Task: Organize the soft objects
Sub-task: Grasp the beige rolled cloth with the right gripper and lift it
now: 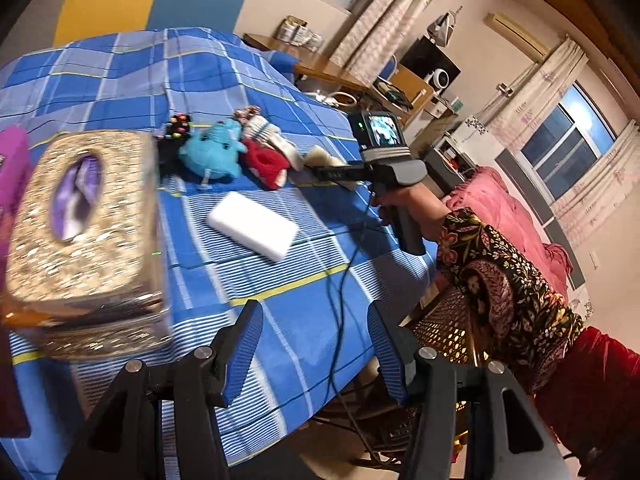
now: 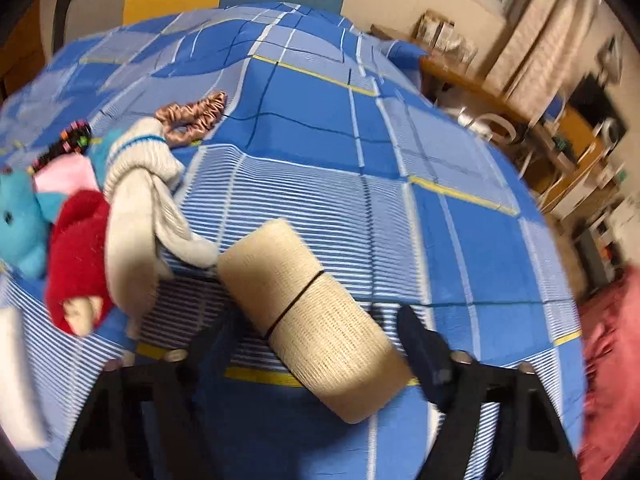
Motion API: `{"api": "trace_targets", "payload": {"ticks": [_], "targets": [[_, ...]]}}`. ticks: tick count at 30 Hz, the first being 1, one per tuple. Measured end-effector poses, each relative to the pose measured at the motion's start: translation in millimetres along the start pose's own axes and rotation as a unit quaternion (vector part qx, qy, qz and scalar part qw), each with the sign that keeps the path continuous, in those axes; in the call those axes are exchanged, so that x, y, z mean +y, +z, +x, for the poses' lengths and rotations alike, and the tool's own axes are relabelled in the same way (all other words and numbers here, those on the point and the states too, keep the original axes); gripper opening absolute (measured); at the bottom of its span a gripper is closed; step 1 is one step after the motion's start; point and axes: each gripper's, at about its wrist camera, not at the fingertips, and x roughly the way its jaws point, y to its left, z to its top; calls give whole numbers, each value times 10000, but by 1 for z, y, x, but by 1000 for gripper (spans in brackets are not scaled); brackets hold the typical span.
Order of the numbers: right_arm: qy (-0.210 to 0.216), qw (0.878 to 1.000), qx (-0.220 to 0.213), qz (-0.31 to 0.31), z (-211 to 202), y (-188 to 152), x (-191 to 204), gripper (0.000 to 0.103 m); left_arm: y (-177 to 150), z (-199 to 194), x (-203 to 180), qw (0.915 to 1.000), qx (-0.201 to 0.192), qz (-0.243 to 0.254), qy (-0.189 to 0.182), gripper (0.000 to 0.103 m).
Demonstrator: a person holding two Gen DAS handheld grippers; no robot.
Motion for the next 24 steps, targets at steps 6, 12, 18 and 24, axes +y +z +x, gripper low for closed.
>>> {"api": "trace_targets", "payload": {"ticks": [6,12,18,24], "targets": [[191,9995,-157,195,-14,2,1,49,14,25,-15,9999,133,2,49,55],[491,9950,-301,811,-37,-2,-4,31,25,59,-10,9974,536,-350,334,55],[302,9967,-335,671,-30,0,-2,76,38,90,5,9906,783,-1055,389,55],[-162,9995,-72,261,-6,4,-2,78,52,115,8,9845,891,-1292,788,60]]}}
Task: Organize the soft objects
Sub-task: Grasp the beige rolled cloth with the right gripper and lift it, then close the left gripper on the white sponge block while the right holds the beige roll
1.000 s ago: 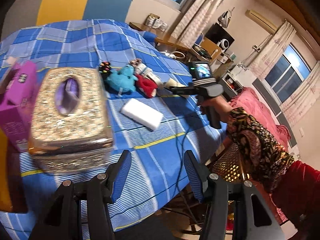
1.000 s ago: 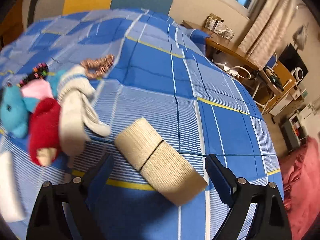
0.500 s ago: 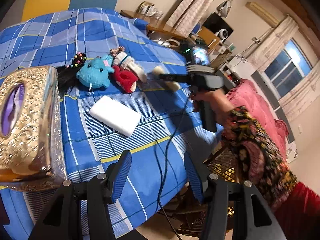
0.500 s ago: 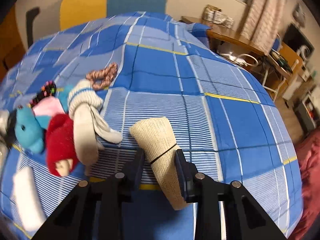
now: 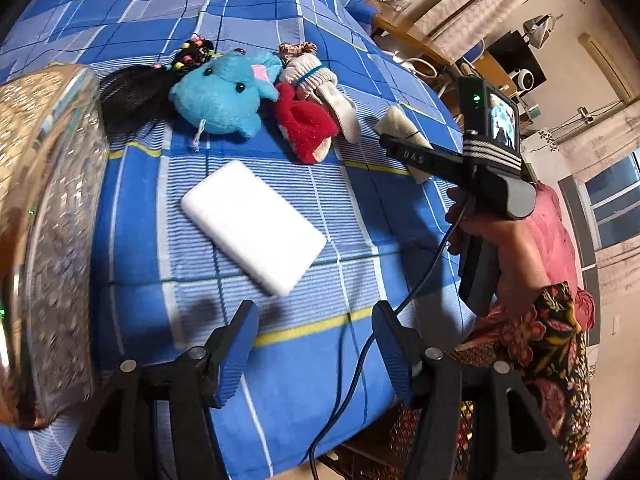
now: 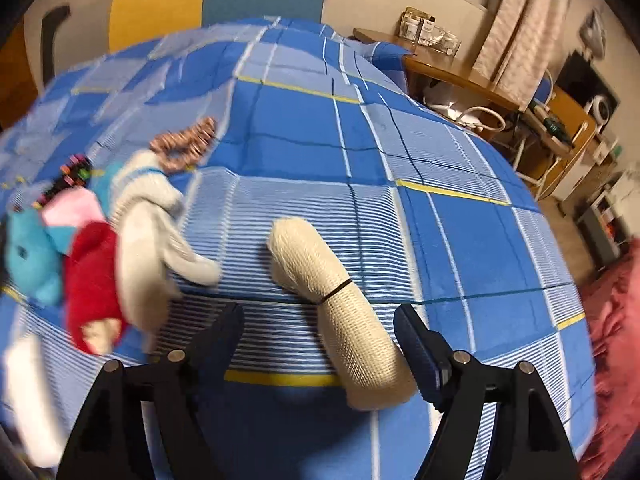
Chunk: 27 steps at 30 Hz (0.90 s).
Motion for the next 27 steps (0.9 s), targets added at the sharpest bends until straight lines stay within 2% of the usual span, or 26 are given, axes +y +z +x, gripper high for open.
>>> {"api": "trace_targets", "payload": {"ticks": [1,2,3,4,5,6,7,12,15,21,23,27], "targets": [[-75,9999,99,-2,5,0,-2,76,2,3,-1,10000,7,21,64,60],[-59,9999,139,74,7,-1,-5,66,3,7,-1,9999,7,17,145,60],[-7,9997,160,181,8,0,-8,61,4,9,-1,9999,22,7,160,60],[34,9993,162,325,7,0,-13,50,6,14,0,9998,70,-20,175,60],[40,9991,155,401,7,1,-16,33,7,18,1,9997,100,-71,192,60],[95,9985,150,516,5,1,-21,28,8,21,2,9997,98,-111,190,60],[173,9976,142,661,3,1,-26,19,8,23,4,9996,92,-123,216,60],[355,9942,-182,1001,-17,0,-33,16,8,28,17,9983,15,-375,445,60],[696,9884,-372,1296,-35,-2,-31,16,11,34,22,9976,64,-534,429,60],[977,9820,-566,1514,-57,-7,-14,16,33,41,21,9971,31,-679,349,61],[966,9825,-583,1483,-56,-6,-12,16,42,48,20,9970,165,-659,365,62],[888,9829,-500,1533,-49,-6,-17,16,55,49,16,9971,103,-620,437,62]]}}
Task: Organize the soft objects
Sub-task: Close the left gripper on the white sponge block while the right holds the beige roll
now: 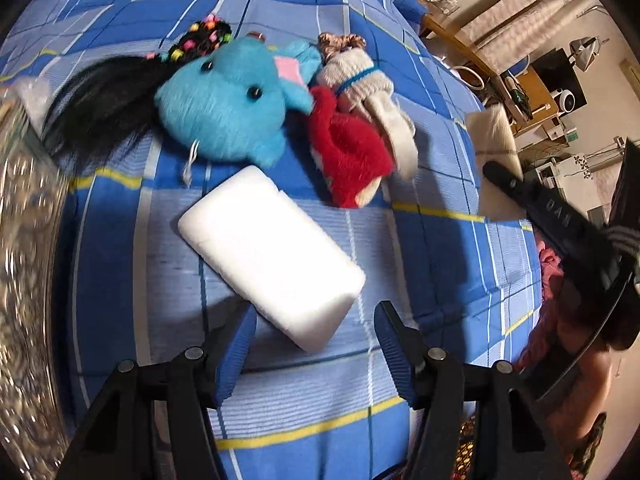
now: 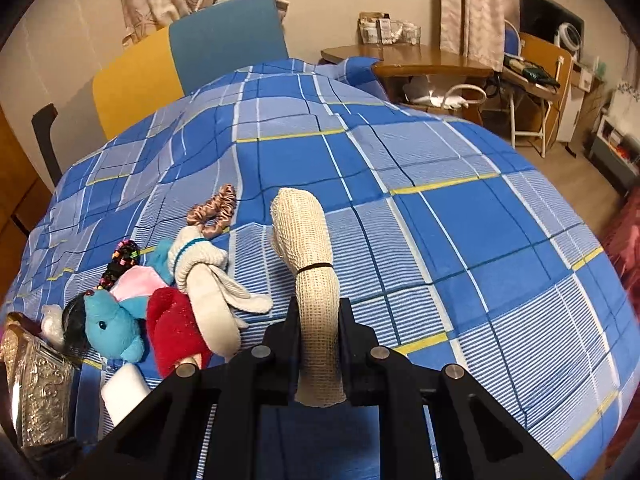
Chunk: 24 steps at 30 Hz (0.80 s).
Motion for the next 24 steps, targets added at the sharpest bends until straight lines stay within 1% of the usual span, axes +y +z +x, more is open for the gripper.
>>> {"api": "trace_targets", "payload": {"ticks": [2,4,5,7,9,10,11,12,13,15,16,18,21,24], "targets": [[15,10000,23,59,1,0,-3,16,6,3,0,9999,61,-90,-17,62],[36,10000,14,51,1,0,-2,16,10,8,6,9991,230,-342,-68,62],[46,10000,11,44,1,0,-2,16,10,9,7,9986,214,-462,-130,62],[93,10000,3,31,1,0,-1,16,10,5,18,9957,149,-862,-303,62],[114,9999,-12,16,1,1,0,16,13,3,25,9931,129,-1109,-372,63],[119,9999,-22,12,0,1,0,16,16,2,27,9924,86,-1181,-322,69],[122,9999,-28,16,0,1,0,16,18,0,26,9929,-6,-1175,-202,79],[133,9999,-35,23,0,1,0,16,20,-2,24,9937,-75,-1120,-74,83],[148,9999,-45,38,-1,1,-1,16,24,-2,21,9948,-123,-1002,114,84],[150,9999,-43,53,0,1,-1,16,30,0,15,9957,-177,-843,327,84],[153,9999,-34,52,0,1,-1,16,33,5,11,9962,-130,-756,407,84],[139,9999,-17,51,1,1,-1,16,36,14,6,9956,46,-620,695,83],[142,9999,-9,57,2,1,-2,16,39,21,-3,9940,48,-384,1023,83],[143,9999,-8,41,2,1,-2,16,36,23,-8,9930,9,-227,1159,82]]}}
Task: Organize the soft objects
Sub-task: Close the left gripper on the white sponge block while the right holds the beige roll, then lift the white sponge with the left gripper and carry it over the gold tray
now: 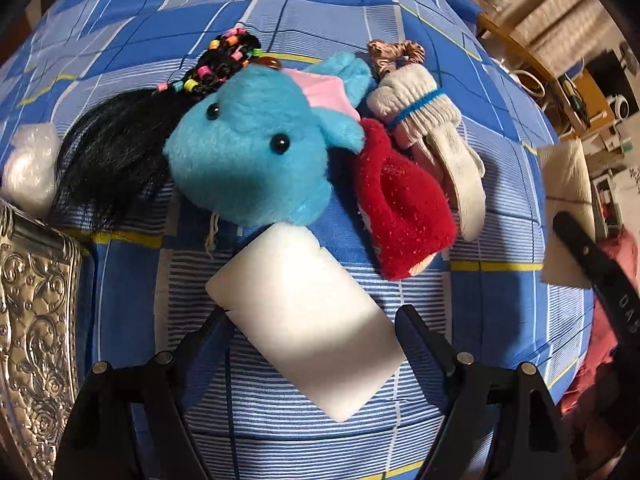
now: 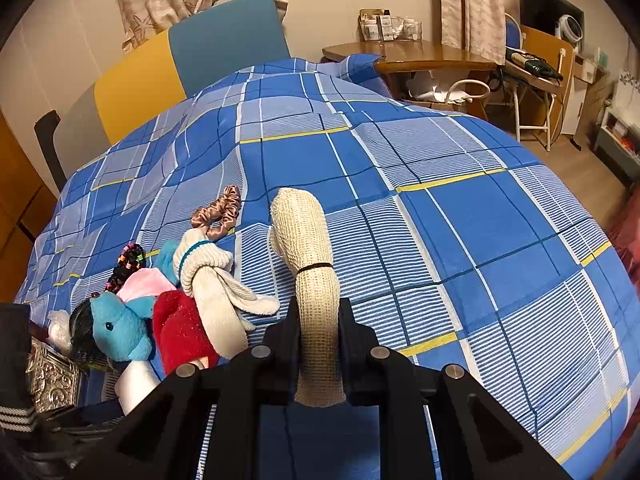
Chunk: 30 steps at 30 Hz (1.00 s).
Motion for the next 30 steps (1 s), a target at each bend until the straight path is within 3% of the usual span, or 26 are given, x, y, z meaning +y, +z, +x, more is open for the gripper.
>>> {"api": "trace_targets", "payload": {"ticks": [4,6,7,12,19,24,30], "targets": [[-18,10000,-3,-6,0,0,0,16,-13,-6,8,9995,-182,24,-266,70],[-25,10000,-9,5,0,0,0,16,-20,-12,21,9976,-212,-162,-640,64],[-21,10000,-13,12,0,0,-1,16,-21,-14,26,9971,-225,-217,-690,29],[-45,10000,-4,10,1,0,-1,16,-33,-25,55,9891,-366,-565,-1313,24],[-114,9999,-21,-8,1,0,-2,16,-46,-45,64,9771,-668,-611,-1927,17],[-134,9999,-16,16,1,0,-4,16,-48,-74,60,9712,-1091,-455,-2068,17],[-160,9998,-74,-3,-1,1,-5,16,-48,-100,59,9642,-1253,-296,-2318,17]]}}
